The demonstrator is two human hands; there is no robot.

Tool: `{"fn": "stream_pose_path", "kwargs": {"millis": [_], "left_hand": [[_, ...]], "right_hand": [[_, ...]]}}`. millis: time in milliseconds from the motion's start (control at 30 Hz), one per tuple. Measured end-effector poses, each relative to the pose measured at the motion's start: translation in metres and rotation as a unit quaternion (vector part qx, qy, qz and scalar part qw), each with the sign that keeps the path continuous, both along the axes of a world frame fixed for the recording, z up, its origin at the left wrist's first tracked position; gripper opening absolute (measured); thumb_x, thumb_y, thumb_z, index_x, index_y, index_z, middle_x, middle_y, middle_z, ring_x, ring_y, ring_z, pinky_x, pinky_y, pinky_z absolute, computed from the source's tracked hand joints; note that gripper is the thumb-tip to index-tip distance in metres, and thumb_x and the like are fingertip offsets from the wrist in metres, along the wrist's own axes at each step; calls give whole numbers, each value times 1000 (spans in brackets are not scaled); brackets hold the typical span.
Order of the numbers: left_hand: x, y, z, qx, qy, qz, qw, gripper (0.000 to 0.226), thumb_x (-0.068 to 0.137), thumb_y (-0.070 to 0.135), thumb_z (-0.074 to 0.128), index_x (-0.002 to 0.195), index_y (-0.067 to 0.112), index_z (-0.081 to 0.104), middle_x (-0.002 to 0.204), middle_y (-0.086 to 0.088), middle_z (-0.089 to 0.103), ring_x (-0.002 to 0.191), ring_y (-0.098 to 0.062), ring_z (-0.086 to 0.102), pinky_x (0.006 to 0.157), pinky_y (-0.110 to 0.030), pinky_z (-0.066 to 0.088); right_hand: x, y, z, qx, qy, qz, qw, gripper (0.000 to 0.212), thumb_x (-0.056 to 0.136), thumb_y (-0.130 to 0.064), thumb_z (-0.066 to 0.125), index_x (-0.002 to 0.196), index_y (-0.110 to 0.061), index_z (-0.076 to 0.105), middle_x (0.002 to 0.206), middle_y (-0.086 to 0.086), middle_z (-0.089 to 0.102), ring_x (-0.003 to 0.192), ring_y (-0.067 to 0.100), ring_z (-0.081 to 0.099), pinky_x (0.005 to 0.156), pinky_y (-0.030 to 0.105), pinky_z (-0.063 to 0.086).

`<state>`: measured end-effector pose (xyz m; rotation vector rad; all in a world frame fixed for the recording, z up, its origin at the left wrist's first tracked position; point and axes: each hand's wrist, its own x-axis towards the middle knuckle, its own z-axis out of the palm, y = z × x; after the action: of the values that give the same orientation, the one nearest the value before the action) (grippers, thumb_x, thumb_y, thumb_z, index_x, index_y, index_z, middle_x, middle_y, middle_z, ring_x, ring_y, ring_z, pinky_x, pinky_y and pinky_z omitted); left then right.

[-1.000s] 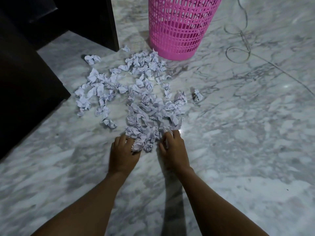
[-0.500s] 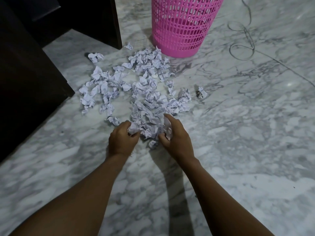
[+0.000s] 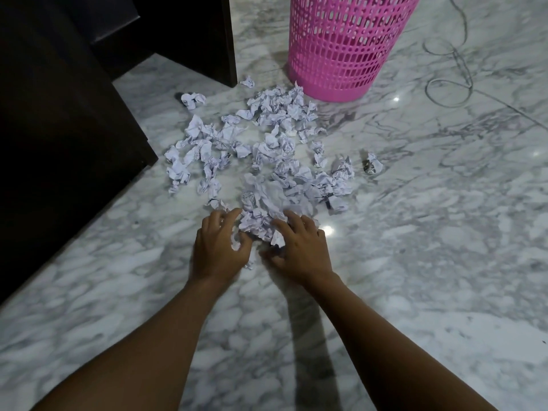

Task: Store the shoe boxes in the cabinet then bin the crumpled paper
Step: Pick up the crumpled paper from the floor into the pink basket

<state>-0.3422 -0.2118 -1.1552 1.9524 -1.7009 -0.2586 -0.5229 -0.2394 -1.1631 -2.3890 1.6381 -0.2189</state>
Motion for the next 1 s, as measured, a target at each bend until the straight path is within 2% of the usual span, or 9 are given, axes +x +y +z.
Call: {"fn": "stream_pose_path", "kwargs": {"millis": [67,167,300,400,533,633,700,833,1000], "left_hand": [[-2,5,-1,11,-5,-16,1000,56,76,38,51,129,23,57,124,-8,54,110,-31,53,83,-42,52],[-6,14,-7,55,-26,-59,996,72,73,49,53,143,33,41,147,-11,38,126,-31,46,94,-42,45],[-12,21,-14,73,-86,-96,989,83,71,59,56,147,41,31,158,-15,20,133,-33,39,102,-44,37],[-17,19,-16,74,-134,-84,985,77,73,72,54,143,43,38,158,-14,22,134,-30,39,100,-43,36],[-20,8,-20,54,-179,-73,980,64,74,72,56,126,36,58,145,-12,44,122,-30,49,87,-41,41],[-23,-1,-23,19,-185,-75,980,46,78,59,59,115,31,64,129,-5,58,109,-30,55,77,-39,45],[-24,-8,-25,-14,-154,-88,984,32,79,46,61,104,27,68,115,-3,63,98,-31,57,69,-39,50],[-22,-15,-30,-57,-131,-96,985,18,75,34,61,83,20,68,91,-2,66,75,-28,58,55,-34,51],[-22,-21,-23,-48,-105,-100,988,19,68,34,56,71,17,63,72,-3,60,57,-28,58,44,-27,42]], "right_hand": [[0,2,-5,-34,-50,-2,998,55,76,-45,64,127,-24,58,134,3,56,114,34,51,79,46,54],[-7,7,-11,-40,-107,-15,993,50,69,-29,73,117,-18,65,123,2,61,106,32,55,67,36,55],[-21,3,-17,-31,-151,-25,988,46,64,-24,79,108,-17,69,112,2,64,97,28,60,67,33,52],[-27,-1,-13,-32,-218,-50,974,34,65,-17,76,99,-13,70,103,4,65,89,25,64,63,31,51],[-29,-2,-2,-37,-288,-101,952,26,66,-19,75,91,-10,68,98,5,63,82,14,58,64,24,43],[-28,-3,10,-74,-317,-90,941,25,66,-18,74,87,-8,66,92,7,62,79,13,56,64,21,41],[-26,-5,17,-103,-322,-81,938,24,67,-16,75,87,-7,65,91,8,62,80,12,55,65,18,41],[-26,-8,24,-118,-329,-87,933,27,72,-28,65,88,-7,65,92,7,62,82,13,57,67,18,42],[-28,-9,24,-119,-317,-91,936,30,72,-33,63,88,-8,65,92,5,61,82,12,55,66,18,41]]}}
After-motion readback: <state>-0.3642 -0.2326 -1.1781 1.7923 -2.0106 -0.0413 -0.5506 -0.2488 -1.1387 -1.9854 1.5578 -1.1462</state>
